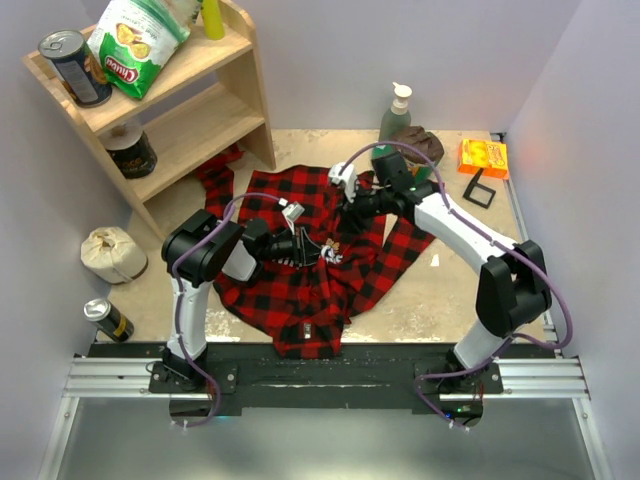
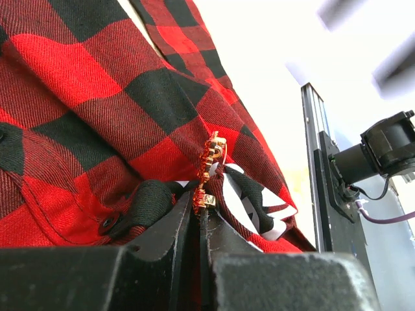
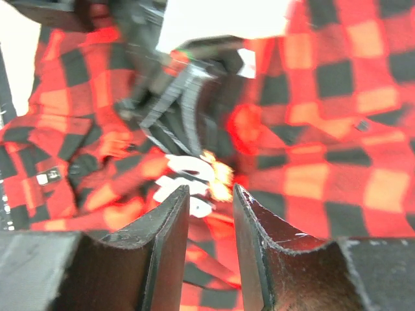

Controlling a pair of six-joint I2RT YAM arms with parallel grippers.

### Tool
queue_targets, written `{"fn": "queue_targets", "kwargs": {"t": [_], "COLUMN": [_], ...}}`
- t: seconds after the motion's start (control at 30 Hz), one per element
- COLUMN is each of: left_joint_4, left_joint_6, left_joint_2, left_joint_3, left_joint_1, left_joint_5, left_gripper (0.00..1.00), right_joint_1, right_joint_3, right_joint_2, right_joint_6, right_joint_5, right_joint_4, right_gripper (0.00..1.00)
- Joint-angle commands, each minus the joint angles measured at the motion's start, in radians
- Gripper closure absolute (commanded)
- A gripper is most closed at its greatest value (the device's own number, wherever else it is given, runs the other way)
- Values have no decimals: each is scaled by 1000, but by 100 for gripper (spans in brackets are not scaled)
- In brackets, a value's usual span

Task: Remove the brooch from the garment
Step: Remove the brooch from the clothes.

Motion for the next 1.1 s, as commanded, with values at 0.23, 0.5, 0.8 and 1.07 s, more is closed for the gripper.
{"fn": "queue_targets", "kwargs": {"t": [0.23, 0.5, 0.8, 1.07], "left_joint_4": [584, 584, 584, 584], "left_joint_6": [-45, -69, -96, -114], "left_joint_2": [-76, -97, -93, -99], "left_joint_3": [32, 36, 44, 52], "left_joint_1": [-2, 3, 7, 11], "left_joint_5": [19, 25, 17, 20], "left_gripper": [100, 100, 100, 100], "right_joint_1": [-76, -131, -133, -137], "right_joint_3": [-46, -64, -205, -263], "right_joint_2": [23, 56, 41, 27], "right_joint_6": [-29, -38, -34, -26], "right_joint_5": [-82, -188, -294, -383], "right_joint_4": [76, 93, 242, 355], "right_gripper": [62, 61, 54, 50]}}
